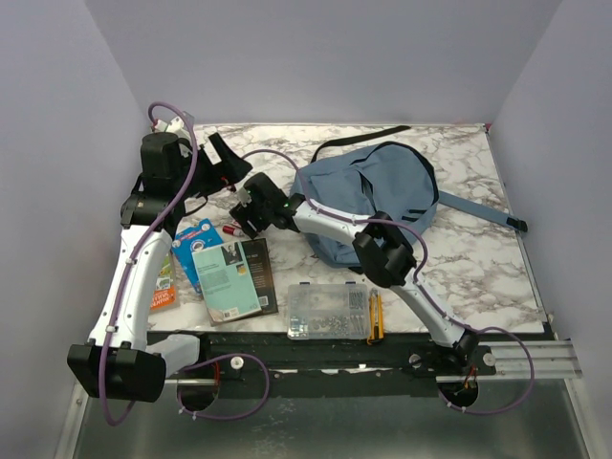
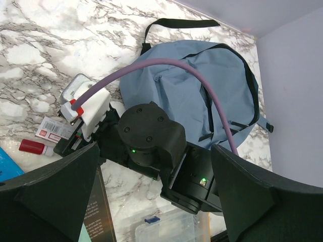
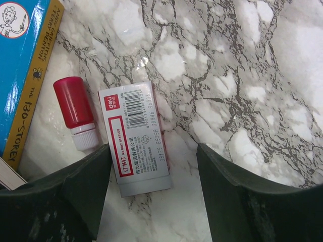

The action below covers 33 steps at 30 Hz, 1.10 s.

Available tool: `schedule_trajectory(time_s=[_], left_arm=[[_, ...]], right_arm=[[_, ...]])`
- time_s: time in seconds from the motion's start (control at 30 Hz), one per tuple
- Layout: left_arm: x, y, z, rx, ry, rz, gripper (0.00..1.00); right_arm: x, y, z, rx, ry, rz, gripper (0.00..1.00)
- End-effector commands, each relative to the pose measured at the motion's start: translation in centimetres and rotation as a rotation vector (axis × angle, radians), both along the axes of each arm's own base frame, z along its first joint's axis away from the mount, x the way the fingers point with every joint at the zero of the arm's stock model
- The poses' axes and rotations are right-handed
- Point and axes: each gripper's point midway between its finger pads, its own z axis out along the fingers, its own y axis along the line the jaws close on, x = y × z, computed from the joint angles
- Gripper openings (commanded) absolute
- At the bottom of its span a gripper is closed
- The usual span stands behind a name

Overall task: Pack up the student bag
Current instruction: Pick up the stationery from the center of the board.

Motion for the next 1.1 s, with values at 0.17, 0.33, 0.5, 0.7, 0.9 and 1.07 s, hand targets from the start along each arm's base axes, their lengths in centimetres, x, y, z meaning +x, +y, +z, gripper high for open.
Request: schedule_trajectory(time_s=[0.17,0.33,0.5,0.7,0.9,1.07], left_arm=[[0.1,-0.1,-0.2,-0.021,-0.001,-0.014,0.93],[0.0,-0.1,-0.3,-0.023,-0.002,-0.018,0.93],[0.0,-0.2,-0.3,-0.027,-0.001,-0.022,0.93],[0.1,-0.2,-0.4,-0.052,0.005,-0.025,0.93],[0.3,-0.4,-0.7,-0.089,0.015,-0.045,0.93],[0.6,-1.1,-1.3,-0.135,0.044,-0.087,0.93]], right_arm=[[0.4,-0.6,-0.1,-0.014,-0.044,-0.047,0.61],[0.9,-0.1,1.2,0.02,-0.067,-0.064,0.49],[1.3,-0.1,3.2,0.073,-0.099,-0.099,0.35],[1.4,-0.5,6.5,0.205,-0.089,-0.153,0.29],[1.7,-1.7,9.6,0.326,0.015,-0.186,0.28],[0.6,-3.6,10.7,0.383,0.077,-0.164,0.27]])
